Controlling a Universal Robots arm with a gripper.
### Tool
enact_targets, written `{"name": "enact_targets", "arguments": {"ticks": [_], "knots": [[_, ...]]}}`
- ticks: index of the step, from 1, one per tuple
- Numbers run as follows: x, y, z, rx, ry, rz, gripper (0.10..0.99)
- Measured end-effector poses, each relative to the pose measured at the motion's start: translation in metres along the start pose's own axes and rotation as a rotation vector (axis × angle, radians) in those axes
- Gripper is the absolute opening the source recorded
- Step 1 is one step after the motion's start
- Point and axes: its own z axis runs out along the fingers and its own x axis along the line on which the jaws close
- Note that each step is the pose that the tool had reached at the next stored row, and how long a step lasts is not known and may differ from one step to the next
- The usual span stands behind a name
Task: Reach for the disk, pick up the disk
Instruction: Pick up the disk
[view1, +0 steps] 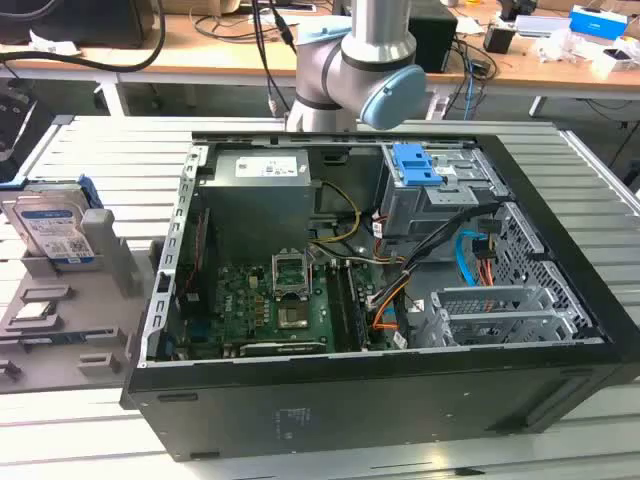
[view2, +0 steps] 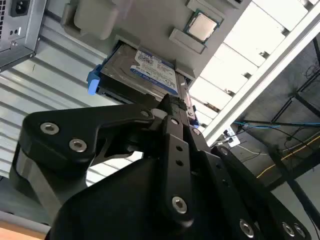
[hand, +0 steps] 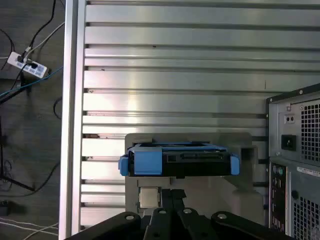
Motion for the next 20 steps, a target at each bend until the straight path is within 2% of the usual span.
{"name": "enact_targets", "arguments": {"ticks": [2, 3, 9, 13, 20], "knots": [[0.0000, 0.0000, 0.0000, 0.000, 0.0028, -0.072, 0.106], [0.0000, 0.0000, 0.0000, 0.000, 0.0034, -0.091, 0.106], [0.0000, 0.0000, 0.0000, 0.000, 0.0063, -0.166, 0.106], [0.0000, 0.0000, 0.0000, 0.000, 0.0094, -0.245, 0.106], [0.0001, 0.0000, 0.0000, 0.000, 0.0131, -0.343, 0.106]]}}
